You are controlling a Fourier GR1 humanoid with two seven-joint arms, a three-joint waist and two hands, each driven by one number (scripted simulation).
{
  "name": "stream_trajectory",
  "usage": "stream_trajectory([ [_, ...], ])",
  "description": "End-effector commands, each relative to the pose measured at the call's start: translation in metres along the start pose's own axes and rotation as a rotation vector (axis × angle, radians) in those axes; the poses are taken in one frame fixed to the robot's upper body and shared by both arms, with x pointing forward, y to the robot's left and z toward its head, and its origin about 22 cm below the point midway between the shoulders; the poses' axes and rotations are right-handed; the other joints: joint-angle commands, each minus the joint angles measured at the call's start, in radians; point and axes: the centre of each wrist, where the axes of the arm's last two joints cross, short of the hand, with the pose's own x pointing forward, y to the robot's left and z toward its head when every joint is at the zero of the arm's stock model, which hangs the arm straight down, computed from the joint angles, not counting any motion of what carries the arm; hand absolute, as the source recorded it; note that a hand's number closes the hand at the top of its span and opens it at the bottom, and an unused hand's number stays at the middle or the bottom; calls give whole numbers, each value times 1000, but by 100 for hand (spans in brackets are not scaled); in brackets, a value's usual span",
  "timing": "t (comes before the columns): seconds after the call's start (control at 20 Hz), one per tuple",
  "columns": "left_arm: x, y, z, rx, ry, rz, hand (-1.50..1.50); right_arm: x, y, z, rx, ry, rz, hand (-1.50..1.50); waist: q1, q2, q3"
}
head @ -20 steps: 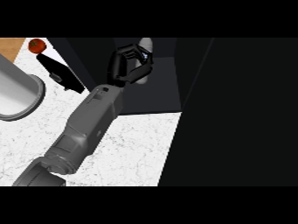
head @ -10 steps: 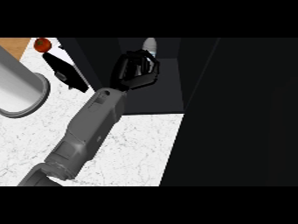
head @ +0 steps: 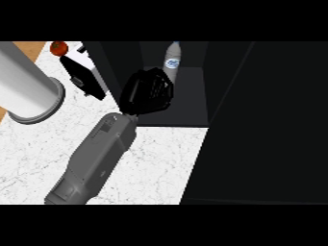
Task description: Pick up the bottled water, place it into the cabinet and close the cabinet
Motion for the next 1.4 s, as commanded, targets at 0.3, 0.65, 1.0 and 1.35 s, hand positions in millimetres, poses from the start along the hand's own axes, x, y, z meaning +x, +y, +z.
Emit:
stream_trajectory([
  [0.3, -1, 35, 97, 83, 30, 85, 150, 21, 2, 6, 169, 11, -6, 150, 65, -9, -2],
  [0.65, 46, 61, 152, 143, -23, 56, 150, 32, 11, 7, 361, 24, -67, 150, 58, -4, -1],
  [1.0, 93, 63, 209, 155, -28, 52, 150, 35, 24, -9, 361, 9, -78, 150, 48, 0, -4],
  [1.35, 140, 66, 257, 176, -50, 32, 150, 36, 52, -61, 309, -29, -67, 150, 25, 12, -3],
])
